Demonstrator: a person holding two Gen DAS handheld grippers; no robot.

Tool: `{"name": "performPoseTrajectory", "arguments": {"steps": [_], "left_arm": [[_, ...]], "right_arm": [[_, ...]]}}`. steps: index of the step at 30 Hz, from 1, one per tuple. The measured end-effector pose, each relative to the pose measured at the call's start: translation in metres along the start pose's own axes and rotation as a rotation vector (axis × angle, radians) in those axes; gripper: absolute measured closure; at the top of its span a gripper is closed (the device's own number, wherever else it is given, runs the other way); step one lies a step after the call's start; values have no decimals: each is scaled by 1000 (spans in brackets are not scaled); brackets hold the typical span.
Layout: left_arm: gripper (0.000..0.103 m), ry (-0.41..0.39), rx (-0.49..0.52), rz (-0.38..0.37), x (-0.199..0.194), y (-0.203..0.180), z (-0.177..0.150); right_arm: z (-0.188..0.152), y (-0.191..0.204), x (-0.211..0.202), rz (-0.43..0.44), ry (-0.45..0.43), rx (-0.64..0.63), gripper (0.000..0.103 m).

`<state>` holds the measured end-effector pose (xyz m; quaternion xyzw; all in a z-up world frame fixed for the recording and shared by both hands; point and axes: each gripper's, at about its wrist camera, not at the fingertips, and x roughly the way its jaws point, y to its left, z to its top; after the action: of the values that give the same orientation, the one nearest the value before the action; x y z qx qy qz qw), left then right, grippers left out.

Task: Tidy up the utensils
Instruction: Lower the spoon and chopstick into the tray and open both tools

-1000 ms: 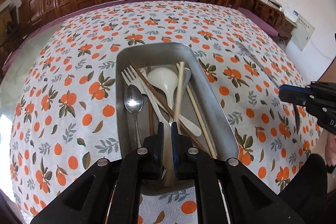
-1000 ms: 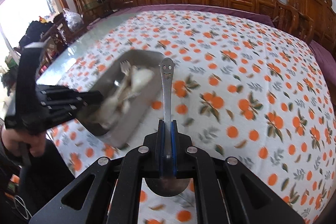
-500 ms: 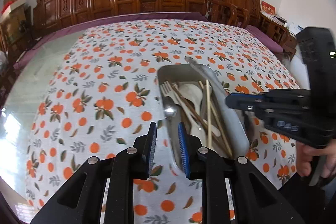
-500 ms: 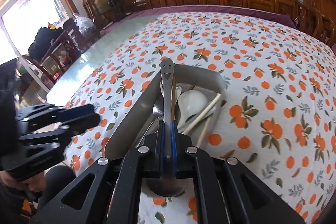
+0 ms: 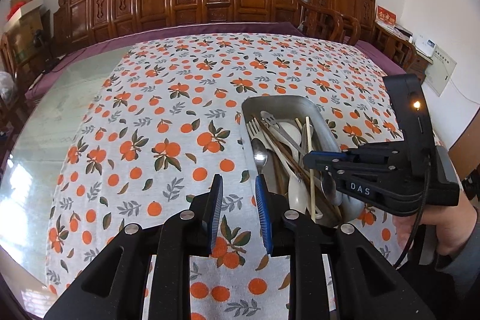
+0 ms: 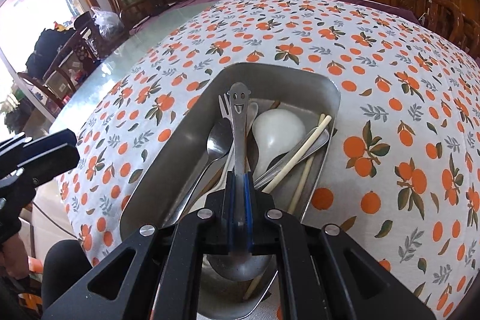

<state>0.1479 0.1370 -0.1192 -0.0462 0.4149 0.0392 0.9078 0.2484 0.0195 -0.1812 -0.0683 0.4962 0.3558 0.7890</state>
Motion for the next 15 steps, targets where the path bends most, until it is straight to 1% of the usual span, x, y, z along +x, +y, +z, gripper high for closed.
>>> {"name": "performPoseTrajectory", "arguments": {"steps": [1,5,9,12,14,15], "left_arm": [[82,-1,1,0,-1,0,-1],[81,-11,8,6,-5,-5,0],[76,-28,12,7,-12,-10,2],[65,-46,23,10,-19,-16,4],[60,-59,26,2,-25,-22,5],[56,-63,27,-2,-27,-24,6]], "right_arm": [[-1,0,-1,0,-8,-3,93],[-2,-1,-11,9,-36,-3,92],[-4,-3,-34,-1,-85,-5,92],[-7,-5,-54,-7,-121,-4,92],[-11,-8,-74,-13,-156,1,92],[-14,-10,-83,-20,-170,2,92]]}}
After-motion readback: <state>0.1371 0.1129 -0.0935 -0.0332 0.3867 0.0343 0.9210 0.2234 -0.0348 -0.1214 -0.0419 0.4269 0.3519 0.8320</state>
